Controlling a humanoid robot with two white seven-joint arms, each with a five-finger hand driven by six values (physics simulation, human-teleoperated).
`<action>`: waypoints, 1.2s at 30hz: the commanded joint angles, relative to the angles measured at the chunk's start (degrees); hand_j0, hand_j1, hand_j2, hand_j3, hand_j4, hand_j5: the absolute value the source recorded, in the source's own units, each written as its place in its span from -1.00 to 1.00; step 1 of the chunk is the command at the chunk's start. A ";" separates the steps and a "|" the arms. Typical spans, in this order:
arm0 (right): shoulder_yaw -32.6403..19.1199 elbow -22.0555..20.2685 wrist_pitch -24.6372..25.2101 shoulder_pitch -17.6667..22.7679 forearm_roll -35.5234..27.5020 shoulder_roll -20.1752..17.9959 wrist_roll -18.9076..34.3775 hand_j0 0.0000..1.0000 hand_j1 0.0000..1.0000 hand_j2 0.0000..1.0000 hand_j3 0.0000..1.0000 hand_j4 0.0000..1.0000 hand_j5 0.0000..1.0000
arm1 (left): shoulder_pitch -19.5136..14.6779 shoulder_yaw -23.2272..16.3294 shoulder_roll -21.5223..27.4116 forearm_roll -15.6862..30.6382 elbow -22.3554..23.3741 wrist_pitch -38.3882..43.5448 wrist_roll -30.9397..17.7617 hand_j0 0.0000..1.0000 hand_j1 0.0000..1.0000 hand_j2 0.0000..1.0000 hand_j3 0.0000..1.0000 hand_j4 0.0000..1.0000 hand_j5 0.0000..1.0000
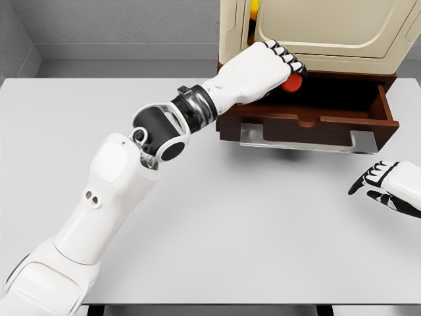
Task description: Put the switch into the drawer with left arm, and close the drawer with right arm
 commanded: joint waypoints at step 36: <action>-0.01 -0.02 0.04 -2.11 -0.70 -0.18 -0.11 0.09 0.09 0.09 0.09 0.09 0.09 | 25.83 44.04 27.34 42.06 -12.50 -18.60 -0.04 1.00 1.00 1.00 1.00 1.00 1.00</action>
